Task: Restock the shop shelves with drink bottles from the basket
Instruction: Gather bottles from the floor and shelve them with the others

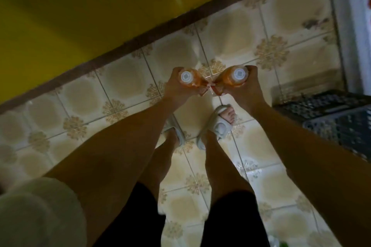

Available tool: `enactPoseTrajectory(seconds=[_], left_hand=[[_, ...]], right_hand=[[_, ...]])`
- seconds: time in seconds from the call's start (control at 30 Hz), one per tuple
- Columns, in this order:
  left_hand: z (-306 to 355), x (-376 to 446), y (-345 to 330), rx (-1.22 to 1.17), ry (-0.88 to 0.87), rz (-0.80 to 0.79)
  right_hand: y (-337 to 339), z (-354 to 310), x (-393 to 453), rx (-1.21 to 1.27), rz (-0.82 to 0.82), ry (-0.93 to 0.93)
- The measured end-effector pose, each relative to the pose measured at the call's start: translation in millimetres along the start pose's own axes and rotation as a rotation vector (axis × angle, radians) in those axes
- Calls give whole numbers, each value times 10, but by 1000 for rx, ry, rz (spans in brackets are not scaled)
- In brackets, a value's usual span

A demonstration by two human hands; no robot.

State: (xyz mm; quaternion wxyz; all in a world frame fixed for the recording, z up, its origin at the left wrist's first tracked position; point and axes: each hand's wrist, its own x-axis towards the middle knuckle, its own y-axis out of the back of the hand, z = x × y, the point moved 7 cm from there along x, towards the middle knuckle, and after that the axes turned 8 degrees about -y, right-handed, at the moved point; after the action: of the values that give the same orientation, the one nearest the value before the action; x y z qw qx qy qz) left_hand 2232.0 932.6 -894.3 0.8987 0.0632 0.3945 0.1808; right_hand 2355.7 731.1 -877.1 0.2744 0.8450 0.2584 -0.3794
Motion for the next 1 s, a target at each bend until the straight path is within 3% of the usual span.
enactPoseTrajectory(seconds=[0.23, 0.47, 0.57, 0.77, 0.9, 1.0], left_hand=[[1678, -1381, 445, 56, -78, -163], [2817, -2451, 453, 7, -264, -481], [3056, -2817, 500, 0, -291, -521], [3554, -3484, 314, -28, -369, -707], [3916, -3938, 89, 19, -476, -754], [4029, -4267, -96, 54, -517, -799]], right_hand=[[898, -1072, -2068, 198, 22, -33], [880, -1754, -3610, 555, 128, 47], [818, -1851, -4039, 750, 213, 84], [860, -1973, -4880, 878, 570, 143], [1066, -2010, -5474, 813, 862, 229], [1175, -1930, -5845, 786, 976, 300]])
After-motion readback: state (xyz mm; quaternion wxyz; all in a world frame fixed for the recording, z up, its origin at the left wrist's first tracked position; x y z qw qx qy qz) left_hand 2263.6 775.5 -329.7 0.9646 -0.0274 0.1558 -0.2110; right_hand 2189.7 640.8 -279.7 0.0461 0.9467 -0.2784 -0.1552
